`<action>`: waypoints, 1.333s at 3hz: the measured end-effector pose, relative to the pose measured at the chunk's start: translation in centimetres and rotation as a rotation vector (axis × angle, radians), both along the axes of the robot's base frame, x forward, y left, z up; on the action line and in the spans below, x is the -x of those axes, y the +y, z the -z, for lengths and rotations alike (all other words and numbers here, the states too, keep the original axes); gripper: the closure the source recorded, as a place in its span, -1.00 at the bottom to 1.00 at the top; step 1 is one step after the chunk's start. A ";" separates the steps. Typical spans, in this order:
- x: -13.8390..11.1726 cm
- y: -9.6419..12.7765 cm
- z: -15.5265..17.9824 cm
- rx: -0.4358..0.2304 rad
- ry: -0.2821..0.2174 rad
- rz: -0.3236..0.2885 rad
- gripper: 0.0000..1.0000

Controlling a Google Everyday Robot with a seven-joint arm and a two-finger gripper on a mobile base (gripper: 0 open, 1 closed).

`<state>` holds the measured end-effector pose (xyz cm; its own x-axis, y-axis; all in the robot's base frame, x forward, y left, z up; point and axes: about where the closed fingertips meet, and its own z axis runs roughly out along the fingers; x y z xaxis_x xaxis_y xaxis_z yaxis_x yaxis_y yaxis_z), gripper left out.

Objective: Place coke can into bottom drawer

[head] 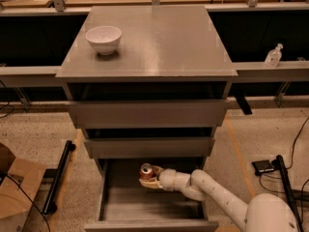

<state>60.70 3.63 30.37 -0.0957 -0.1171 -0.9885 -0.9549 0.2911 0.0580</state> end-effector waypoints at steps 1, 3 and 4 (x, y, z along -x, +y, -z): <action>-0.8 0.4 2.0 -0.006 -0.006 0.034 1.00; -2.1 1.2 7.2 -0.035 0.000 0.070 1.00; -2.4 1.6 9.0 -0.032 0.002 0.076 1.00</action>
Offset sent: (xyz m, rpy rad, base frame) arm 0.0250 0.0040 -0.0704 0.0406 -0.0043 -0.0816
